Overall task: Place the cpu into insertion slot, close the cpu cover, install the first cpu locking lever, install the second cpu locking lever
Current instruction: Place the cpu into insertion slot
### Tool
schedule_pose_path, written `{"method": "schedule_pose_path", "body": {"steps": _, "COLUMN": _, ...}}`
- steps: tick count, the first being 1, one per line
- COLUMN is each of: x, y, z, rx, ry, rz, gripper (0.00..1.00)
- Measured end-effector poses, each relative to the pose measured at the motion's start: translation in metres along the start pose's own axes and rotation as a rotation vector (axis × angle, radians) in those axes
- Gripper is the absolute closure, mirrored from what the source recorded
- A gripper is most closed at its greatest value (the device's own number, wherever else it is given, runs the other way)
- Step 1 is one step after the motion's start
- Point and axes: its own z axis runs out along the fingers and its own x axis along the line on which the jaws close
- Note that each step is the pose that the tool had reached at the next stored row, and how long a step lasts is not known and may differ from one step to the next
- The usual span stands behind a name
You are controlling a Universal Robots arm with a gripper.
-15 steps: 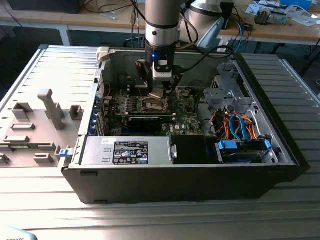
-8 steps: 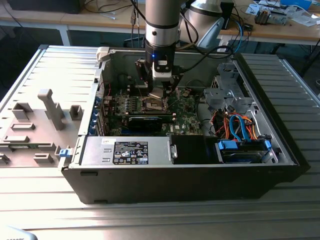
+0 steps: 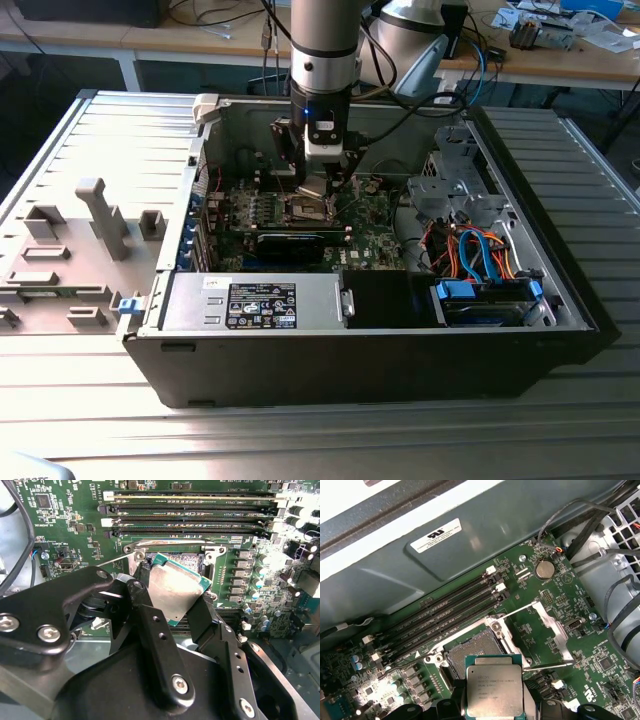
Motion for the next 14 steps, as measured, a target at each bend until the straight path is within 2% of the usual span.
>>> {"method": "schedule_pose_path", "body": {"steps": 14, "x": 0.0000, "y": 0.0000, "z": 0.0000, "rx": 0.0000, "ry": -0.0003, "rz": 0.012, "gripper": 0.46}}
